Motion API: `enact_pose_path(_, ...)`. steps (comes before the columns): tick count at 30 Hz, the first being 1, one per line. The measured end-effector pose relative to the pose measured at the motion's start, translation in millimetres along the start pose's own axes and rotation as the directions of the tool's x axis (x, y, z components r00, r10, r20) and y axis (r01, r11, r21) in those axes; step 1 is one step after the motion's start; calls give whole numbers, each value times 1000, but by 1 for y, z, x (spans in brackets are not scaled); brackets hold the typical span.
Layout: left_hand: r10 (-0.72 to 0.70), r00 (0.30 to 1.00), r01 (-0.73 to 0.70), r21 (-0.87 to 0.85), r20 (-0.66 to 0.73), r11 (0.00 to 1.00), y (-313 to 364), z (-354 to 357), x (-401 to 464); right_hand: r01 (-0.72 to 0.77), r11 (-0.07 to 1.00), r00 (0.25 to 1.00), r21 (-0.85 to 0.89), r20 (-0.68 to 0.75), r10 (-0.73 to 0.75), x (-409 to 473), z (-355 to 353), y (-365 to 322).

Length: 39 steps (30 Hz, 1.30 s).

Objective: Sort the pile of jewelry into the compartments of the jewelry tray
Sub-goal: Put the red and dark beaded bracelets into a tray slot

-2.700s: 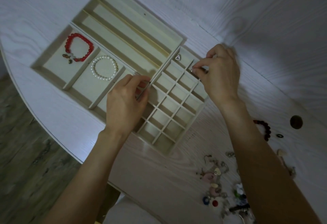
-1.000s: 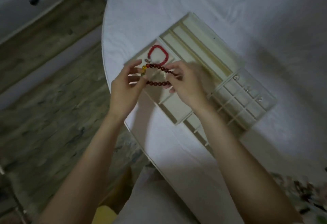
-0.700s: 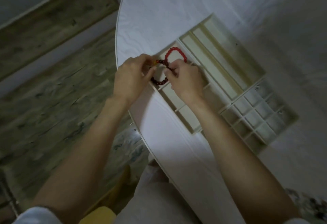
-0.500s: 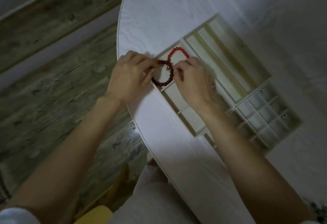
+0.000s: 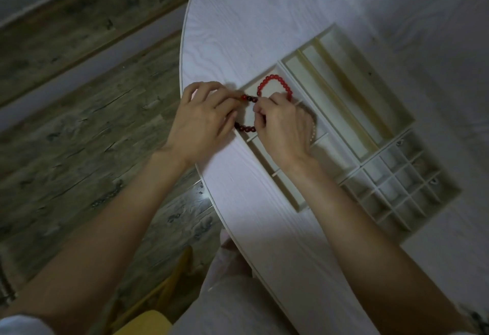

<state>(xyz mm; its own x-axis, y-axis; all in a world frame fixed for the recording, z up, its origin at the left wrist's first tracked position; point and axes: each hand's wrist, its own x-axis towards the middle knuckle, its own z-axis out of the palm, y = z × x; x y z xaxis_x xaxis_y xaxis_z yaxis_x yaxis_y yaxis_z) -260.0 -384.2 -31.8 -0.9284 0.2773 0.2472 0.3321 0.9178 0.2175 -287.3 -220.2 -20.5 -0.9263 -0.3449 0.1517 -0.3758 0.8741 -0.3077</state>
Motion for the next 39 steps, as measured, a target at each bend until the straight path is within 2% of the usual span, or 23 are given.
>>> enact_pose_path(5,-6,994,5,7,109,1000,4,8,8,-85,995,996,-57,-24,84,-3,-2,4)
enact_pose_path(12,-7,999,6,45,33,999,6,9,9,-67,997,997,22,38,67,-2,-1,4)
enact_pose_path(16,-34,998,30,85,43,996,7,12,8,-75,997,996,10,50,75,-5,-2,5)
enact_pose_path(19,-48,998,46,47,47,998,9,10,7,-90,996,993,23,79,88,-5,-5,4)
enact_pose_path(24,-97,994,95,-34,-59,995,17,-2,-10,-131,989,988,69,86,125,-8,-6,5)
enact_pose_path(28,-39,999,39,-42,7,998,30,-1,-27,-147,986,987,79,74,141,-9,-4,3)
enact_pose_path(33,-36,998,37,-27,52,999,30,0,-28,-178,971,979,159,128,158,-3,-6,1)
enact_pose_path(39,-11,996,14,-33,85,999,29,-2,-29,-151,968,980,202,162,119,-2,-8,3)
